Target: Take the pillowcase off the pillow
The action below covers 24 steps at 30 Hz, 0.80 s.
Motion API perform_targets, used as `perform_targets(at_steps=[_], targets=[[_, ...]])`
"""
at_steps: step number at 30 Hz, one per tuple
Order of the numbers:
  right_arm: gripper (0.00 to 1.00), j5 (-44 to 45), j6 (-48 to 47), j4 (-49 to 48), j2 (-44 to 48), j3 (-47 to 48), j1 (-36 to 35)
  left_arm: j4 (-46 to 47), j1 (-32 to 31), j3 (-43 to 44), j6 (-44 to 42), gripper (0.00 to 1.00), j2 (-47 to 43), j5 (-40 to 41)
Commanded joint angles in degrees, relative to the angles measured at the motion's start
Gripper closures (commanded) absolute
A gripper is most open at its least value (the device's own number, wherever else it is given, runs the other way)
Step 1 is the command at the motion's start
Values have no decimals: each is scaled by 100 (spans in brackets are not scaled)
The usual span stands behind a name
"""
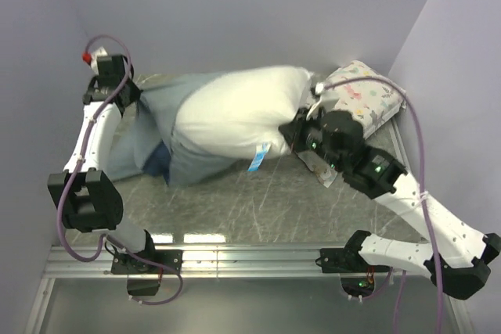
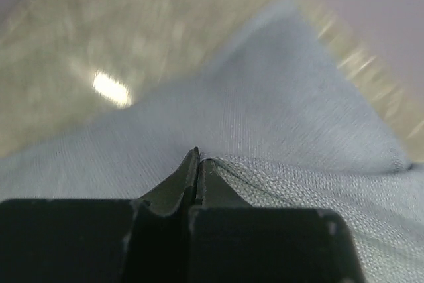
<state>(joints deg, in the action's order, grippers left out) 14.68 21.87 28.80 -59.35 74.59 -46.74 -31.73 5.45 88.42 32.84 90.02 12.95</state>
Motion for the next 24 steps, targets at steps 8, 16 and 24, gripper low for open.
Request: perform_targets(at_steps=[8,16,24], targets=[[100,386,1345,-1710,802,-3405,-1371,836,351,-1276,-259,80,-1214,-415],[52,589,1830,-1246,1663,-4549,-1812,894,-52,-458,-1103,17,-1856,-1740],[13,1027,1733,-305,2560,-4146,-1821,458,-2179,429,-2519,12,-557,-1945]])
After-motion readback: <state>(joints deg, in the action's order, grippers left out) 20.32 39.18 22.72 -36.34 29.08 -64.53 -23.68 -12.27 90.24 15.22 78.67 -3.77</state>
